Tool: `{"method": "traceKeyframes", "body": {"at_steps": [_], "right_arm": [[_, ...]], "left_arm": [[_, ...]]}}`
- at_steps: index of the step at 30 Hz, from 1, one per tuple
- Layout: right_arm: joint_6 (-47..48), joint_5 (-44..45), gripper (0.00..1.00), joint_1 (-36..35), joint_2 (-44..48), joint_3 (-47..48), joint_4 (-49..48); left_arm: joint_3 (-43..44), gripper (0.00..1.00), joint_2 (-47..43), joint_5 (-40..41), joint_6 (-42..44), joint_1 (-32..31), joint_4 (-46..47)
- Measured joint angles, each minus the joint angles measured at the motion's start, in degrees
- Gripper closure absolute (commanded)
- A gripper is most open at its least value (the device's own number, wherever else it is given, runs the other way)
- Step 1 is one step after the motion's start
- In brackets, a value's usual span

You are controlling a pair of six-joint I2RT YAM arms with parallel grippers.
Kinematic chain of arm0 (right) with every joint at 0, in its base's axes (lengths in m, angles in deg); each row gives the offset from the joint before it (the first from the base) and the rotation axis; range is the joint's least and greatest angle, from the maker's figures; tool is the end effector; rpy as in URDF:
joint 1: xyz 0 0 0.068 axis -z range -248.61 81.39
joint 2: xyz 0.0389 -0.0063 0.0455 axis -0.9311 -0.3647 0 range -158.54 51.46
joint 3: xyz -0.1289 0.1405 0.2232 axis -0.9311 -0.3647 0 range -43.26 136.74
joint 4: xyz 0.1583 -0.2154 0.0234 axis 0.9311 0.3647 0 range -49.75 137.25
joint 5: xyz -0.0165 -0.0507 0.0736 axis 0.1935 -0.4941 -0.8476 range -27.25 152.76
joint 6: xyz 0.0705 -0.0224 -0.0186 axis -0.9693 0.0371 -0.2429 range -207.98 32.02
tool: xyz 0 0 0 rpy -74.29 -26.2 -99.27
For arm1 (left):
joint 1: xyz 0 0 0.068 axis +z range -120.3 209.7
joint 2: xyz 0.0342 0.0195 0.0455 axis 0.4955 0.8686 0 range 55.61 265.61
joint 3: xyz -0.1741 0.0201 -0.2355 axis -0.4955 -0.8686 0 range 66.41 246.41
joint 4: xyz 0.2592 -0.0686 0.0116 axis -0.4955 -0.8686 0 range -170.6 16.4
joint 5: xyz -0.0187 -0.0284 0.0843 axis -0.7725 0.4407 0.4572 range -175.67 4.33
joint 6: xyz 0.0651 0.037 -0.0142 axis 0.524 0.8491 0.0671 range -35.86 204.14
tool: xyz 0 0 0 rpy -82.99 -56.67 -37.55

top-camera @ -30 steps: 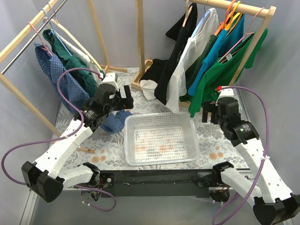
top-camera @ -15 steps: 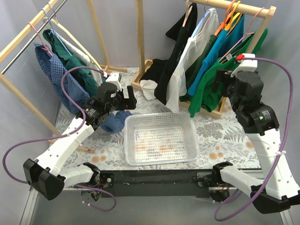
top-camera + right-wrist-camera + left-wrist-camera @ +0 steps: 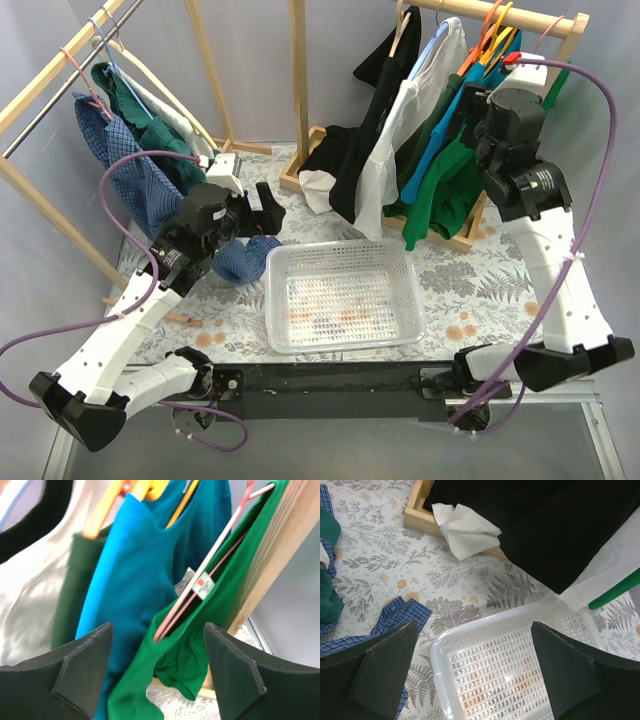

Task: Remove the t-shirt from the hanger
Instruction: Pick up the hanger from the clothesline.

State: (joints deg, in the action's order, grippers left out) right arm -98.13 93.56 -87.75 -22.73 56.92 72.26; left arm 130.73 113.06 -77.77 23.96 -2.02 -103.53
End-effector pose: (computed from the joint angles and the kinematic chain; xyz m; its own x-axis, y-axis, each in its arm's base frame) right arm 0.2674 0.0579 0.5390 -0.0624 0.1386 -0.9884 0.2139 0.9691 0.1224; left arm 0.2061 -0.1169 0.3897 -0.5242 -0.6863 -0.5043 -0.0837 0.6308 -0.7714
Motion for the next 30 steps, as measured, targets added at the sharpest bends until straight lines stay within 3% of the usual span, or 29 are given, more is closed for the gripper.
{"method": "traceKeyframes", "body": {"at_steps": [9,26,27,30], "right_arm": [[-3.37,5.14,0.26,2.21,-6.45,5.81,1.33],[-6.21,4.37,0.44,6.43,-8.31,1.97,-1.33],[-6.23,4.07,0.45,6.43,-8.7,1.81,-1.64],[-6.43,3.1,0.64,6.43,-9.31,0.44,-3.08]], "left_arm": [[-1.29,0.02,-0.92,0.0,0.0,0.0,-0.15],[-1.73,0.02,-1.05,-0.31,-0.28,0.0,-0.28],[-1.73,0.02,-1.07,-0.31,-0.28,0.0,-0.33],[-1.92,0.02,-1.25,-0.31,-0.28,0.0,-0.55]]}}
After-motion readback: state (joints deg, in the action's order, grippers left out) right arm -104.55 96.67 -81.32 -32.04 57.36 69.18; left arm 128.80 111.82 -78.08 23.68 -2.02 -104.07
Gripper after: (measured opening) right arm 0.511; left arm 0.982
